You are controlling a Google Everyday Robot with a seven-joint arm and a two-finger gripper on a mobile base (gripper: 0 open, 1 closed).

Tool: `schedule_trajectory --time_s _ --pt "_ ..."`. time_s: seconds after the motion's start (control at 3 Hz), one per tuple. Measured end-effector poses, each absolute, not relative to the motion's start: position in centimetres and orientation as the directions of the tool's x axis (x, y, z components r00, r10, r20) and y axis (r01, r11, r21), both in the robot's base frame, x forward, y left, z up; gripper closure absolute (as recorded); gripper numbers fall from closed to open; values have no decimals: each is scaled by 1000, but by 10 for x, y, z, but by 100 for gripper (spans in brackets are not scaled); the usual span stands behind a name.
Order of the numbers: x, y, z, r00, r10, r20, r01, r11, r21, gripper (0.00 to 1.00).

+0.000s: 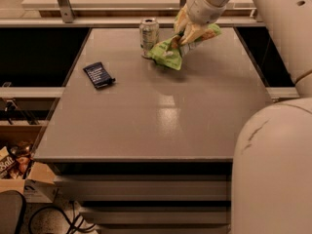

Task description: Move green rice chip bag near rxbar blueberry

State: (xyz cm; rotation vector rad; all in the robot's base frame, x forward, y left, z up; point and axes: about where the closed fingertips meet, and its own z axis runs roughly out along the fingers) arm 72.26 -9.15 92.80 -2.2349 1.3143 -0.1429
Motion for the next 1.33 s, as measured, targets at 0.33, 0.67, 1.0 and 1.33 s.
schedule_trajectory --time_s 0.33,0.67,1.0,1.33 --pt "719 -89 932 525 -835 -166 -771 -383 -509 80" --pt "708 -81 937 525 -834 -168 -772 -384 -506 100" --pt "706 -78 940 531 -830 -171 -772 -390 -503 100" --pt "704 -77 940 531 -827 -184 -782 -395 -482 83"
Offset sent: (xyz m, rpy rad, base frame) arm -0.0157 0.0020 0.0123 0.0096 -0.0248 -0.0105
